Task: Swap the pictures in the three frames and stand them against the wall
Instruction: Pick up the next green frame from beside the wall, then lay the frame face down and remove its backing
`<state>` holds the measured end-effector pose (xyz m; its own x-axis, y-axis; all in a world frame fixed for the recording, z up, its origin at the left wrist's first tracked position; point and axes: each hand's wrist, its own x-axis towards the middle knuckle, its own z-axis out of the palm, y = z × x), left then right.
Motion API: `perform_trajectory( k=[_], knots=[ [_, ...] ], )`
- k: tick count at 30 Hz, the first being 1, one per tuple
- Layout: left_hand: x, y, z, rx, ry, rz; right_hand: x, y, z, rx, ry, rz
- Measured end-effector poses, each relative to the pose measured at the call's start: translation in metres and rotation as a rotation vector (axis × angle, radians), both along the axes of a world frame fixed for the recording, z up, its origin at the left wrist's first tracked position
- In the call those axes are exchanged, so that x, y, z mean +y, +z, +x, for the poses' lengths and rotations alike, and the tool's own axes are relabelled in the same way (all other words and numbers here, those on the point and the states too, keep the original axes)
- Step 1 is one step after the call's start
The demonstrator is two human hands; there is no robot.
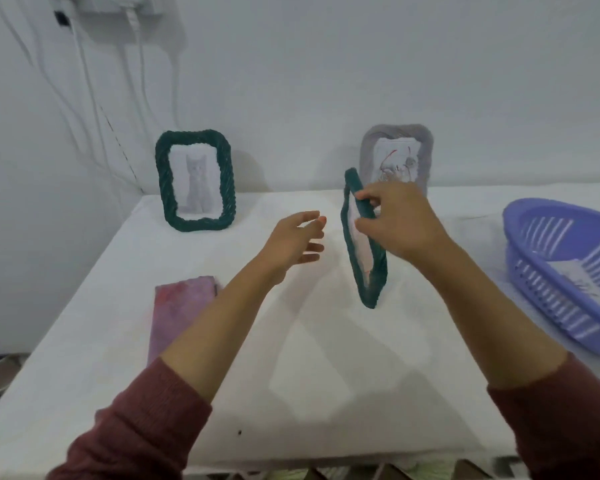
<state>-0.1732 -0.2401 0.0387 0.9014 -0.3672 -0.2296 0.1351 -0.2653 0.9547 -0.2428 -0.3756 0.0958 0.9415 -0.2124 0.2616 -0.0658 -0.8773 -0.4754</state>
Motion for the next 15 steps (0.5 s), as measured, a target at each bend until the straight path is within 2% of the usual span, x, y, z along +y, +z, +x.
perform_trajectory(
  k=[2,5,9,12,15],
  knots=[
    [-0.004,0.007,-0.004,0.048,0.014,-0.096,0.017,-0.007,-0.002,0.119,0.045,-0.202],
    [-0.003,0.008,-0.003,0.093,0.041,-0.15,0.039,-0.025,-0.005,0.19,0.178,-0.307],
    [0.011,-0.012,-0.002,0.046,0.067,-0.046,0.051,-0.03,-0.014,0.225,0.243,-0.121],
    [0.022,-0.031,-0.004,0.034,0.076,0.006,0.033,-0.034,-0.011,0.183,0.095,-0.033],
    [0.029,-0.051,-0.007,-0.065,0.047,0.138,0.012,-0.053,-0.006,0.308,-0.004,-0.049]
  ],
)
